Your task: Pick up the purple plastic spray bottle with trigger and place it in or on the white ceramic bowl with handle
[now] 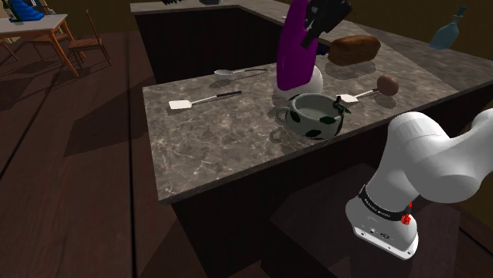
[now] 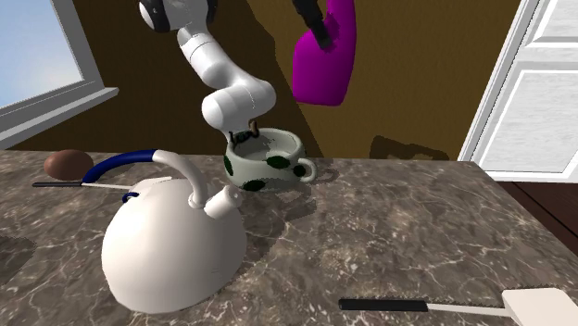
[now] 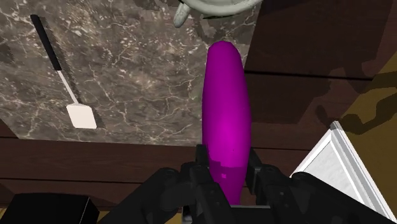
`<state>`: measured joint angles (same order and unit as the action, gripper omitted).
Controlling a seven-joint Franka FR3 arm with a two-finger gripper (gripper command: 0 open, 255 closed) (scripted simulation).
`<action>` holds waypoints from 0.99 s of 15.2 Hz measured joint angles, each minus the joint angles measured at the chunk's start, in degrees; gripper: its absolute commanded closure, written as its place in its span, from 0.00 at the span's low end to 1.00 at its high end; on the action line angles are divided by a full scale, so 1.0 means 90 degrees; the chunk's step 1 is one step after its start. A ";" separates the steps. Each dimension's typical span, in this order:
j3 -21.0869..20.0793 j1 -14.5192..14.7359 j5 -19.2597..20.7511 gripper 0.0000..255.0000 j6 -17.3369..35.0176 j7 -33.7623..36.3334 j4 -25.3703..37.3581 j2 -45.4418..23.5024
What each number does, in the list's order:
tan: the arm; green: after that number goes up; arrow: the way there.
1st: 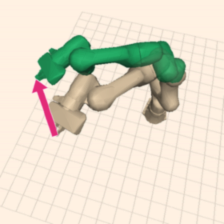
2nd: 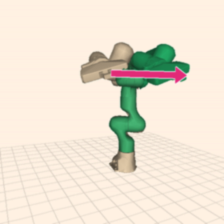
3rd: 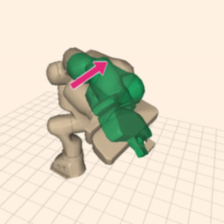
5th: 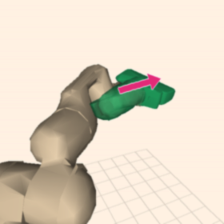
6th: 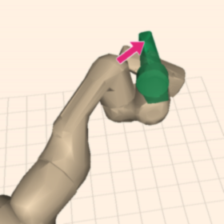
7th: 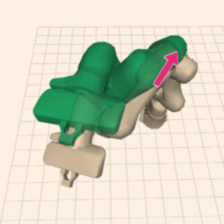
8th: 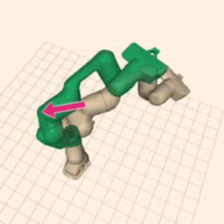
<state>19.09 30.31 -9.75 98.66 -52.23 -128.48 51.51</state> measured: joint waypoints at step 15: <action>0.1072 -0.0613 0.0833 1.00 -0.0850 -0.0989 -0.0524 0.1143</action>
<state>28.74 24.80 -2.25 91.01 -61.13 -133.20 61.80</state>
